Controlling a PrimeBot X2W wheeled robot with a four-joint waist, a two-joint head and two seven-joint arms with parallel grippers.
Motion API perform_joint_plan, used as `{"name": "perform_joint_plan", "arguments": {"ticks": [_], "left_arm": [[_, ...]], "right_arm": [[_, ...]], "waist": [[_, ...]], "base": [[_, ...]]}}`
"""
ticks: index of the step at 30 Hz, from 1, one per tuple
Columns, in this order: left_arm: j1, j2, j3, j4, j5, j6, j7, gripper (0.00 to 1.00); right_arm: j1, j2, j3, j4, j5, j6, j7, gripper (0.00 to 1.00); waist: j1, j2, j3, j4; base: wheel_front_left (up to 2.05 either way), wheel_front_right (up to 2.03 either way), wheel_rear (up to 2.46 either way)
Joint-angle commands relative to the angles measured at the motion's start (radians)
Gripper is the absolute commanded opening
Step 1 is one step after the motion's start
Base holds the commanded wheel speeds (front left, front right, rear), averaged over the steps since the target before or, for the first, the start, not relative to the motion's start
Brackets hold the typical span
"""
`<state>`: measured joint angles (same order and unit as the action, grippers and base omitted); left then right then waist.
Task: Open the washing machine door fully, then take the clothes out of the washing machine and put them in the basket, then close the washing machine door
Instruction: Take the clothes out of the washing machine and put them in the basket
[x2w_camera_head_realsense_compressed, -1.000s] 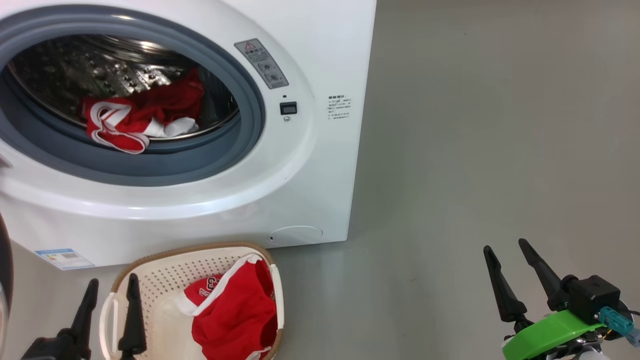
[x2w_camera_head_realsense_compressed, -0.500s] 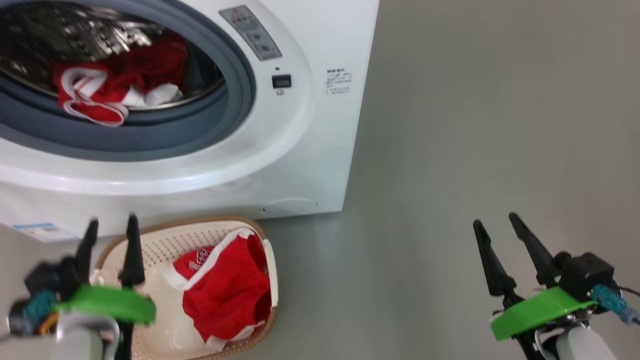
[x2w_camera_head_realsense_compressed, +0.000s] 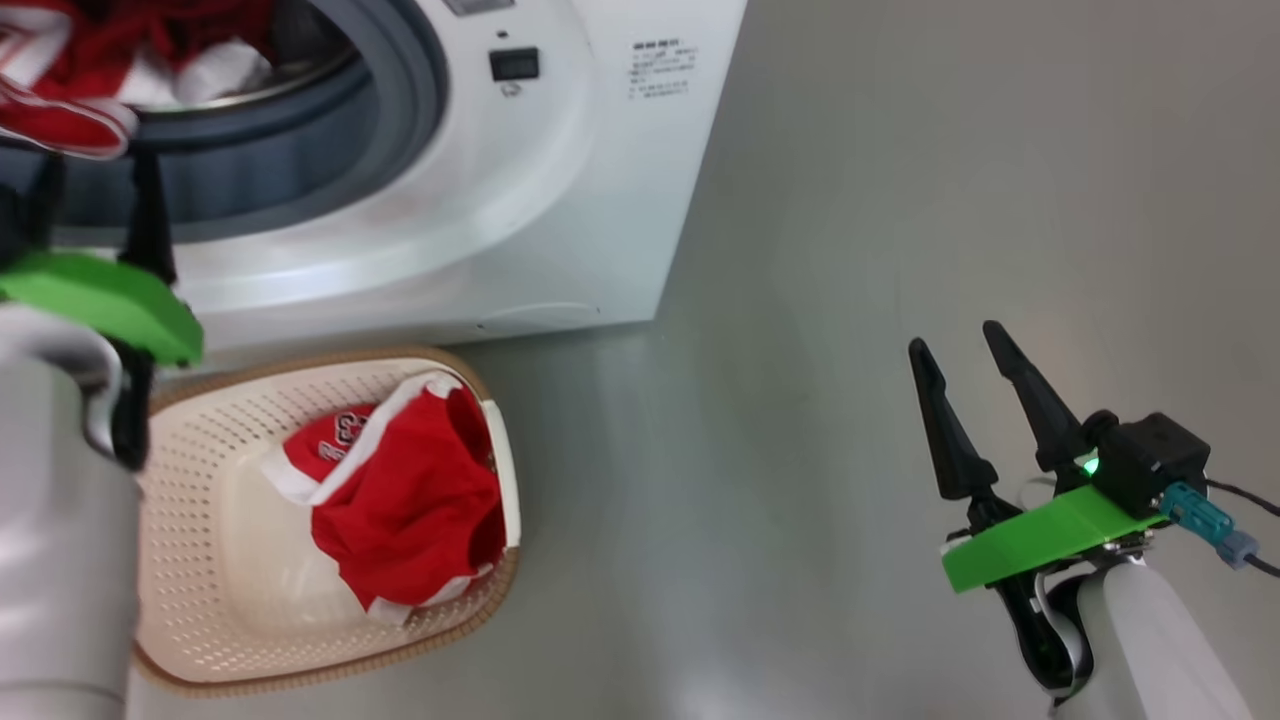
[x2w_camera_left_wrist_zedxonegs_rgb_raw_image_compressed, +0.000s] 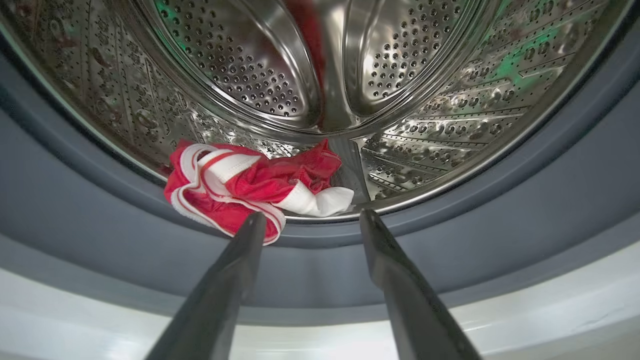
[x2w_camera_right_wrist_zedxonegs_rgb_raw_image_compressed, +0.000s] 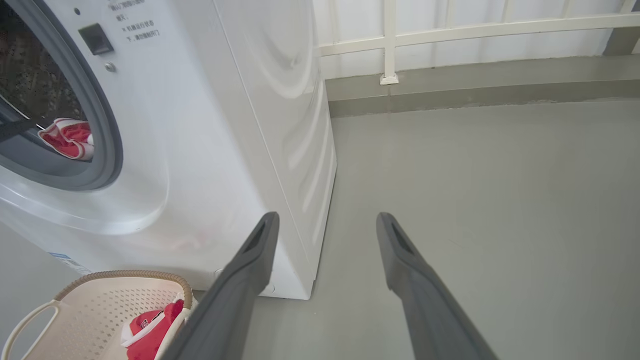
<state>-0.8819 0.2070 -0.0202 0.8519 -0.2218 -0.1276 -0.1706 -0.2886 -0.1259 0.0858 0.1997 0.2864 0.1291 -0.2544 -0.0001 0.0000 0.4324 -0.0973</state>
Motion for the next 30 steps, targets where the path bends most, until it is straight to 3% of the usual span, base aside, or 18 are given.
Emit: {"name": "perform_joint_plan", "arguments": {"ticks": [1,14,26,28,30], "left_arm": [[-0.053,0.06,0.012,0.016,0.015,0.005,0.01,1.0],[-0.317,0.144,-0.02,0.295,0.05,0.051,0.06,1.0],[-0.395,0.183,-0.037,0.395,0.049,0.059,0.055,1.0],[-0.401,0.185,-0.039,0.404,0.046,0.058,0.059,0.8],[-0.403,0.187,-0.044,0.411,0.047,0.06,0.064,0.44]], "right_arm": [[-0.014,0.005,0.027,-0.024,-0.003,0.002,-0.007,1.0],[-0.061,0.024,0.05,-0.028,-0.001,0.002,-0.007,1.0],[-0.079,0.028,0.067,-0.028,0.0,0.002,-0.007,1.0],[-0.079,0.028,0.067,-0.029,0.0,0.002,-0.007,1.0],[-0.079,0.029,0.069,-0.029,0.0,0.002,-0.007,1.0]], "waist": [[0.0001,0.0,0.056,-0.033],[0.0001,0.0,0.133,-0.075],[0.0001,0.0,0.153,-0.093],[0.0001,0.0,0.155,-0.095],[0.0001,0.0,0.156,-0.097]], "base": [[0.0,0.0,0.0],[0.0,0.0,0.0],[0.0,0.0,0.0],[0.0,0.0,0.0],[0.0,0.0,0.0]]}}
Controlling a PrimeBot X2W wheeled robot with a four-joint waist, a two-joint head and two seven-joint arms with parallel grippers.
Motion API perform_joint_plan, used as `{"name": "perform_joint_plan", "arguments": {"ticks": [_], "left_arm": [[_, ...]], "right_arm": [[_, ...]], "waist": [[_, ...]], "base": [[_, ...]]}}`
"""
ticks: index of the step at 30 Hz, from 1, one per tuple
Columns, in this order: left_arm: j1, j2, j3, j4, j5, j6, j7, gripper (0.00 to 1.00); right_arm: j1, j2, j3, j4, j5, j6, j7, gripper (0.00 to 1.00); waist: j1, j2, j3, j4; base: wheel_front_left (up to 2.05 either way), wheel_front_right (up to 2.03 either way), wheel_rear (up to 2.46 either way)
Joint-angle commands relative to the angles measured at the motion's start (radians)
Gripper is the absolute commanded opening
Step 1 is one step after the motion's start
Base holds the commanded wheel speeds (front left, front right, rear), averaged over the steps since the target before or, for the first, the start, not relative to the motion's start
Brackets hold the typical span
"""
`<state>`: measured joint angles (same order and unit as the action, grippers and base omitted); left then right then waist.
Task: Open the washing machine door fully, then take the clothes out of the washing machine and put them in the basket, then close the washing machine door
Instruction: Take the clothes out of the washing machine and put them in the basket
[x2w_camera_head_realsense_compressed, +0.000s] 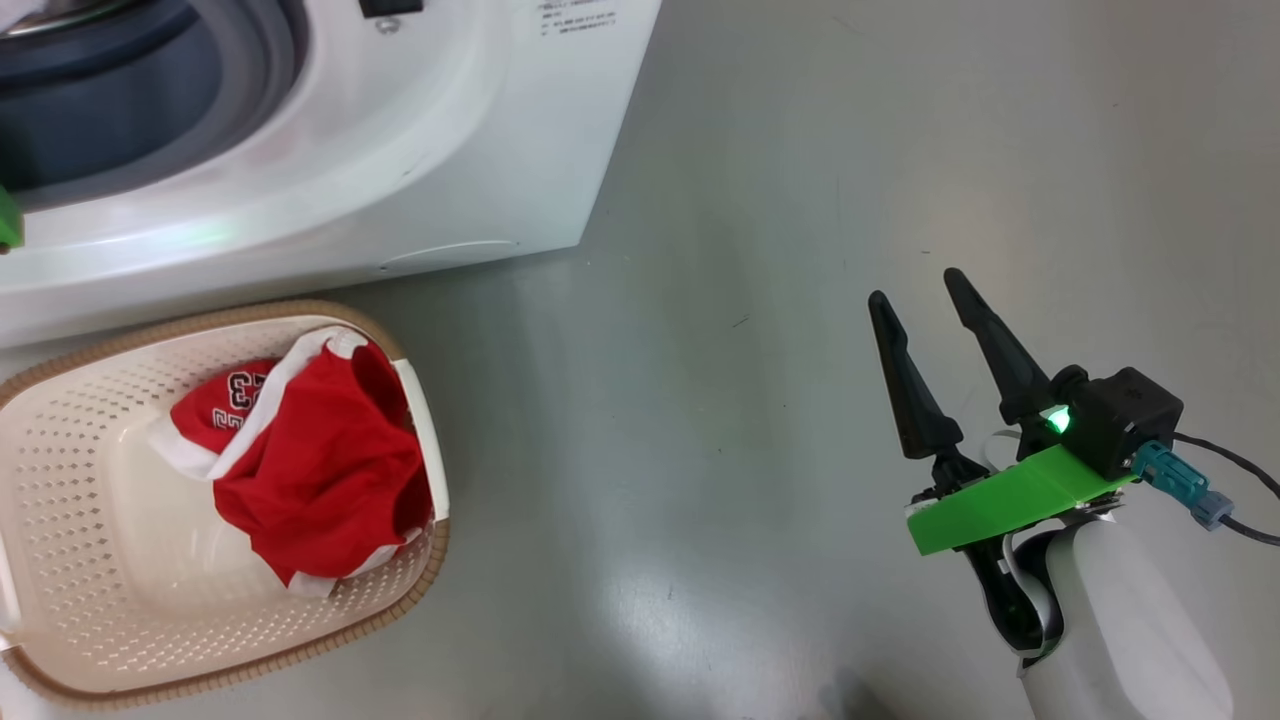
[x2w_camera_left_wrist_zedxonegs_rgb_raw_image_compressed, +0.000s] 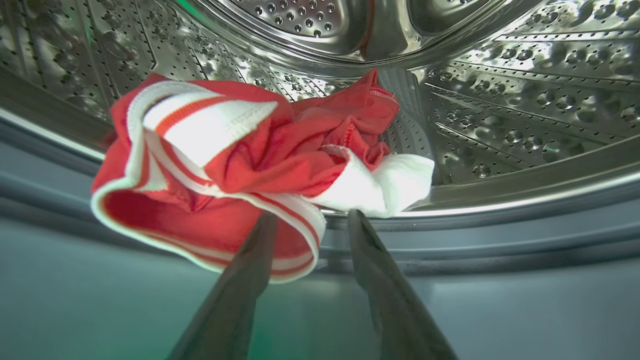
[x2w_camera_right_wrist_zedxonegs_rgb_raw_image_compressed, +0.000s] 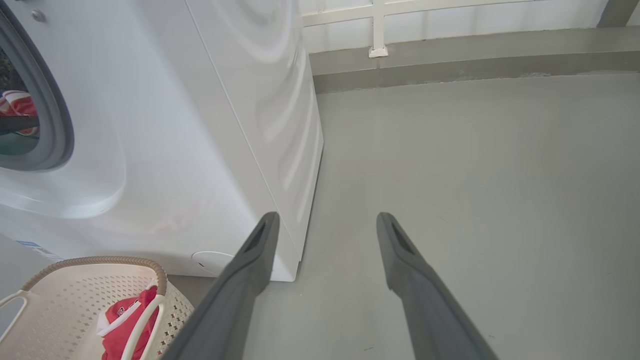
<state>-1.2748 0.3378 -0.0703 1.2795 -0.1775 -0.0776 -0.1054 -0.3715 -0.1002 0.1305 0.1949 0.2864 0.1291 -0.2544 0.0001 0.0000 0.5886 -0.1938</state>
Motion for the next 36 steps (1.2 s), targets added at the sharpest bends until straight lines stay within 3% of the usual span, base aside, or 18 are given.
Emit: {"name": "perform_joint_plan", "arguments": {"ticks": [1,3,10,20,36], "left_arm": [[-0.009,0.056,0.005,-0.013,0.001,0.011,0.001,0.32],[-0.008,0.057,0.003,-0.009,0.0,0.014,0.002,0.0],[-0.001,0.05,0.0,-0.001,-0.017,0.005,-0.035,0.0],[0.115,-0.025,0.023,-0.055,-0.09,-0.043,-0.153,0.0],[0.509,-0.136,0.125,-0.618,-0.152,-0.053,-0.156,0.0]], "right_arm": [[0.004,0.003,0.024,-0.025,0.0,0.002,-0.007,1.0],[0.004,0.005,0.025,-0.024,0.001,0.002,-0.007,1.0],[0.008,0.007,0.022,-0.022,-0.001,0.002,-0.007,1.0],[0.03,-0.021,0.001,-0.014,-0.009,0.002,-0.007,1.0],[0.1,-0.051,-0.031,-0.01,-0.012,0.002,-0.007,1.0]], "waist": [[-0.0001,0.0,0.0,-0.001],[-0.0001,0.0,0.001,-0.003],[-0.0001,0.0,-0.007,0.004],[-0.0001,0.0,-0.099,0.065],[-0.0001,0.0,-0.22,0.157]], "base": [[0.0,0.0,0.0],[0.0,0.0,0.0],[0.0,0.0,0.0],[0.0,0.0,0.0],[0.0,0.0,0.0]]}}
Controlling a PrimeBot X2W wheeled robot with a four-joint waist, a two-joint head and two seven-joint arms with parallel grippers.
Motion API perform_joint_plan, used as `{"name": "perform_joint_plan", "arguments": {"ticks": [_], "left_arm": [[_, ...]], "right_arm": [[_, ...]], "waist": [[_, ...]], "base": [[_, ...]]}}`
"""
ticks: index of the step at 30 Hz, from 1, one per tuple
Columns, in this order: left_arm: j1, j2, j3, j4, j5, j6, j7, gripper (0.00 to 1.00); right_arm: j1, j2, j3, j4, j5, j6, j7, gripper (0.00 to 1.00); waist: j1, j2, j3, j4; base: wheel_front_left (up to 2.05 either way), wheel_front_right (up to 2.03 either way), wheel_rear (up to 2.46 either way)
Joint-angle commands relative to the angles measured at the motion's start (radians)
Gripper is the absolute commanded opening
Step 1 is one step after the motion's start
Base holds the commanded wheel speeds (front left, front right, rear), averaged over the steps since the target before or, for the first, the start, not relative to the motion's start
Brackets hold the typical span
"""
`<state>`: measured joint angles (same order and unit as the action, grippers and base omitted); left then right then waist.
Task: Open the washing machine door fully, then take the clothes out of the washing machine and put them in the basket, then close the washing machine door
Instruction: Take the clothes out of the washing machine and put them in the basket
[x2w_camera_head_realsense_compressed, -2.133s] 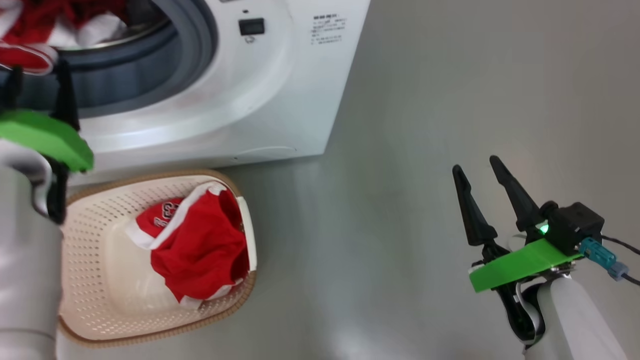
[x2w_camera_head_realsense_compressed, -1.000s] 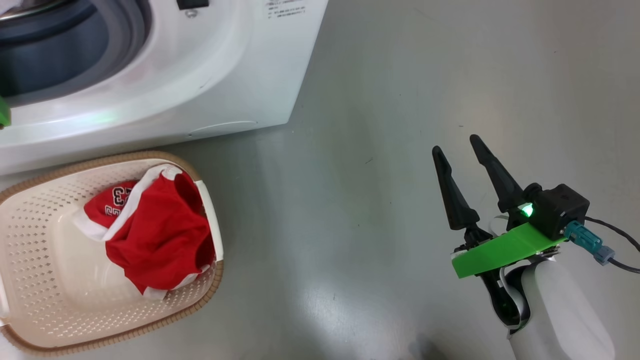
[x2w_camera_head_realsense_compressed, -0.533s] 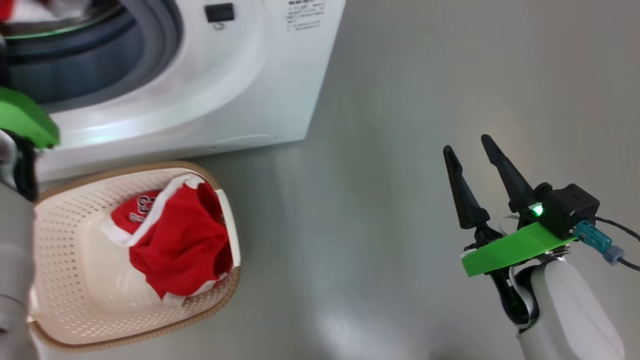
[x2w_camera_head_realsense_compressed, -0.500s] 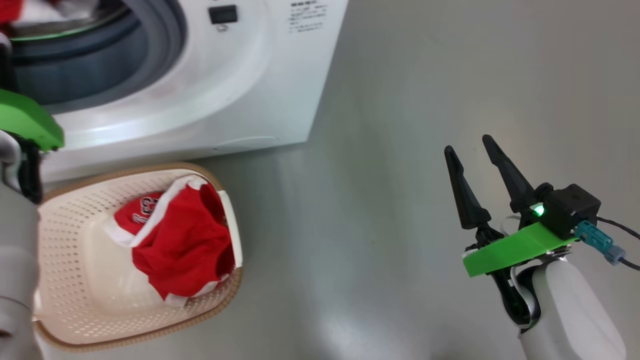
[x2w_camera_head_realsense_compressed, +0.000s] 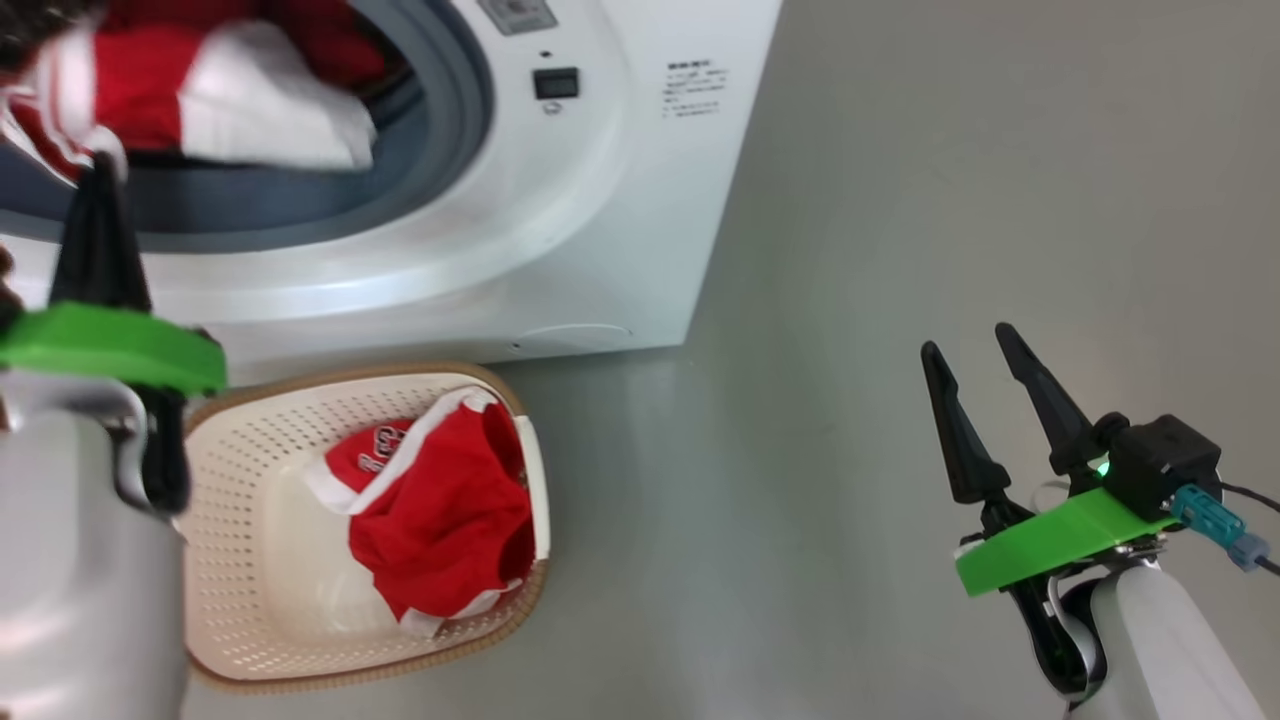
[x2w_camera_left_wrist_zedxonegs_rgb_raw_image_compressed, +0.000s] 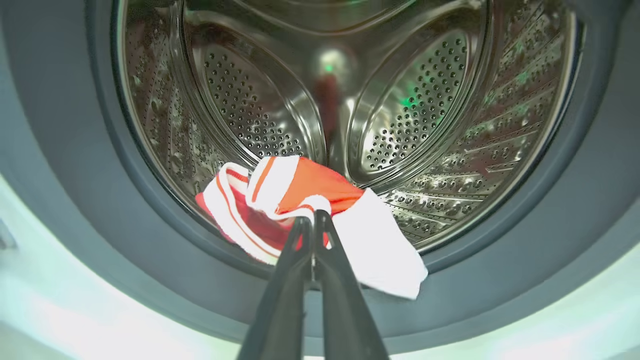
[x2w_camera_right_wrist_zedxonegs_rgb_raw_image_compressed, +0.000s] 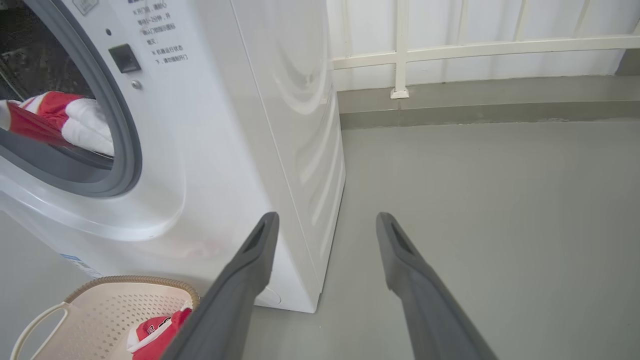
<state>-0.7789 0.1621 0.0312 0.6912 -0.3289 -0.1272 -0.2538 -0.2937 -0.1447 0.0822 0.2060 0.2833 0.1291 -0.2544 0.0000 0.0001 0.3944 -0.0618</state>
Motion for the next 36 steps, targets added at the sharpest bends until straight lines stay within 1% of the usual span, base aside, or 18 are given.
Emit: {"name": "perform_joint_plan", "arguments": {"ticks": [1,9,12,18,22,29,31,33,36], "left_arm": [[0.043,0.032,0.028,-0.071,-0.005,-0.003,-0.008,0.0],[0.295,-0.025,0.066,-0.393,-0.012,-0.003,-0.008,0.0],[0.379,-0.047,0.051,-0.495,-0.027,-0.003,-0.008,0.0],[0.495,-0.064,0.028,-0.668,-0.044,-0.003,-0.008,0.0],[0.561,-0.067,0.026,-0.795,-0.045,0.014,0.01,0.0],[0.667,-0.076,0.011,-1.021,-0.032,0.056,0.053,0.0],[0.685,-0.076,0.003,-1.062,-0.023,0.064,0.065,0.0],[0.699,-0.078,-0.007,-1.074,-0.025,0.067,0.076,0.0],[0.713,-0.08,-0.017,-1.02,-0.042,0.065,0.09,0.0]], "right_arm": [[0.026,-0.008,0.017,-0.02,-0.009,0.002,-0.007,1.0],[0.06,-0.015,0.0,-0.02,-0.006,0.002,-0.007,1.0],[0.075,-0.02,-0.011,-0.022,-0.006,0.002,-0.007,1.0],[0.101,-0.027,-0.011,-0.022,-0.008,0.002,-0.007,1.0],[0.101,-0.031,-0.005,-0.021,-0.007,0.002,-0.007,1.0],[0.101,-0.039,-0.005,-0.022,-0.005,0.002,-0.007,1.0],[0.101,-0.041,-0.005,-0.023,-0.005,0.002,-0.007,1.0],[0.101,-0.041,-0.004,-0.024,-0.005,0.002,-0.007,1.0],[0.097,-0.04,0.003,-0.024,-0.005,0.002,-0.007,1.0]], "waist": [[0.0,-0.0001,-0.031,0.028],[0.0,-0.0001,-0.072,0.056],[0.0,-0.0001,-0.086,0.075],[0.0,-0.0001,-0.104,0.111],[0.0,-0.0001,-0.108,0.121],[0.0,-0.0001,-0.108,0.13],[0.0,-0.0001,-0.107,0.13],[0.0,-0.0001,-0.105,0.127],[0.0,-0.0001,-0.101,0.116]], "base": [[0.0,0.0,0.0],[0.0,0.0,0.0],[0.0,0.0,0.0],[0.0,0.0,0.0],[0.0,0.0,0.0],[0.0,0.0,0.0],[0.0,0.0,0.0],[0.0,0.0,0.0],[0.0,0.0,0.0]]}}
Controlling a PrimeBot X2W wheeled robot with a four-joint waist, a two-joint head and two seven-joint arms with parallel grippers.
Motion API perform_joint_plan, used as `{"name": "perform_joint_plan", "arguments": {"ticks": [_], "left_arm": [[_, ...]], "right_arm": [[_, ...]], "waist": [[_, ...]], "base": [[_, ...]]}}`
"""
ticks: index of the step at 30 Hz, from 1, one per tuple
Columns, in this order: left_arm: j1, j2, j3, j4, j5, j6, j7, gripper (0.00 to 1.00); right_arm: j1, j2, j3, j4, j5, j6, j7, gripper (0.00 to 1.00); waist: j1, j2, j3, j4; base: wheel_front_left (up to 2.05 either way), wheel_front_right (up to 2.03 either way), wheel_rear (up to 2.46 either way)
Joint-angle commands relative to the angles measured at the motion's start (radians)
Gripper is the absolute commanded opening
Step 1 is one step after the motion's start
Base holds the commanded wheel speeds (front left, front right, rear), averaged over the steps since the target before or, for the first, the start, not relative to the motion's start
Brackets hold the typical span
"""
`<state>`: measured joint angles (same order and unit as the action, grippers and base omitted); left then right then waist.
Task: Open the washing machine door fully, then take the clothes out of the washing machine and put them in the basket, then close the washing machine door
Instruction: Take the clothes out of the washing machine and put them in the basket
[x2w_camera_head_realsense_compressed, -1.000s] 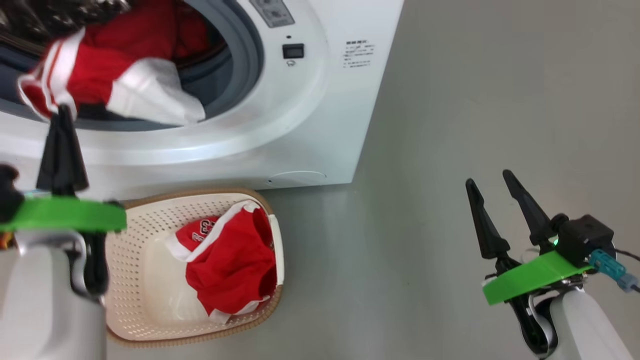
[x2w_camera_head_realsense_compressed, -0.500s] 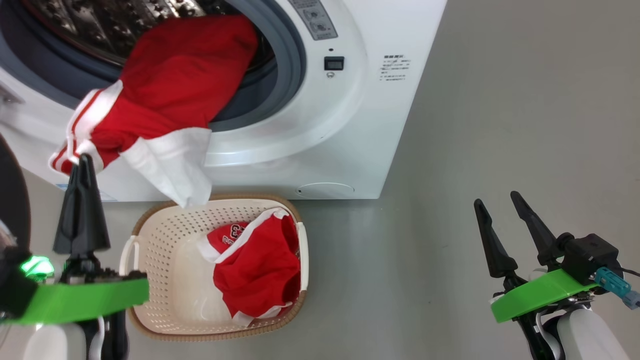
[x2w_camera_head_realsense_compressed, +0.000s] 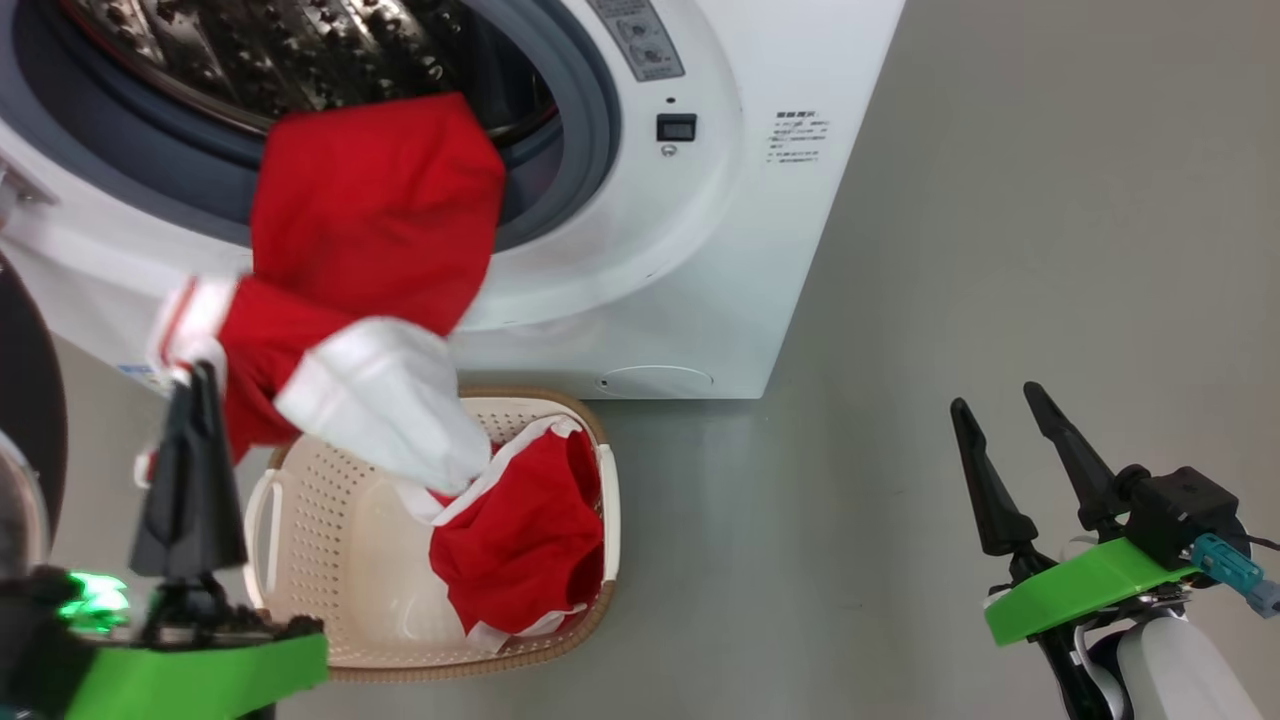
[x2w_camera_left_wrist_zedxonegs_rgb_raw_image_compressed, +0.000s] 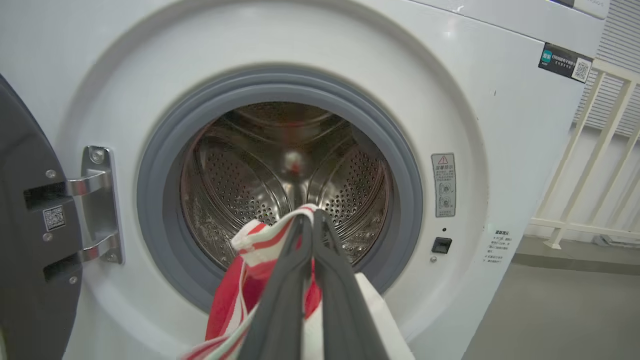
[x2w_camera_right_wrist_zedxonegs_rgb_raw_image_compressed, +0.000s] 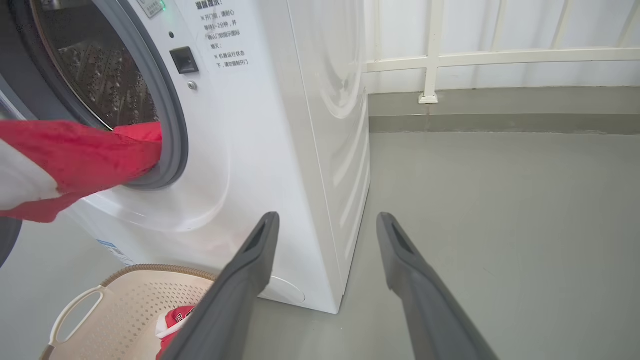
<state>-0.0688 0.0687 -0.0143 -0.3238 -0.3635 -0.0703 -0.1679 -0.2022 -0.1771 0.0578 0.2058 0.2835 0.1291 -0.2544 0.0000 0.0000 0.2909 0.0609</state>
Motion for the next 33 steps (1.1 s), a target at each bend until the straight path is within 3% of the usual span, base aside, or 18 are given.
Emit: {"name": "perform_joint_plan", "arguments": {"ticks": [1,4,10,22,33], "left_arm": [[0.006,0.014,0.025,0.027,-0.009,0.007,0.007,0.0],[0.004,0.011,0.01,0.11,-0.025,-0.001,0.005,0.0],[-0.055,0.012,-0.039,0.459,-0.02,-0.023,-0.035,0.0],[-0.367,0.028,-0.15,1.149,0.003,-0.059,-0.093,0.0],[-0.592,0.028,-0.293,1.481,-0.068,-0.06,-0.094,0.0]], "right_arm": [[0.003,-0.007,0.032,-0.024,-0.005,0.002,-0.007,1.0],[0.0,-0.006,0.031,-0.023,-0.003,0.002,-0.007,1.0],[-0.012,0.001,0.035,-0.025,-0.001,0.002,-0.007,1.0],[-0.057,0.008,0.037,-0.036,-0.005,0.002,-0.007,1.0],[-0.12,0.022,0.053,-0.043,-0.007,0.002,-0.007,1.0]], "waist": [[0.0,0.0,0.005,-0.013],[0.0,0.0,0.008,-0.02],[0.0,0.0,0.036,-0.048],[0.0,0.0,0.118,-0.087],[0.0,0.0,0.218,-0.128]], "base": [[0.0,0.0,0.0],[0.0,0.0,0.0],[0.0,0.0,0.0],[0.0,0.0,0.0],[0.0,0.0,0.0]]}}
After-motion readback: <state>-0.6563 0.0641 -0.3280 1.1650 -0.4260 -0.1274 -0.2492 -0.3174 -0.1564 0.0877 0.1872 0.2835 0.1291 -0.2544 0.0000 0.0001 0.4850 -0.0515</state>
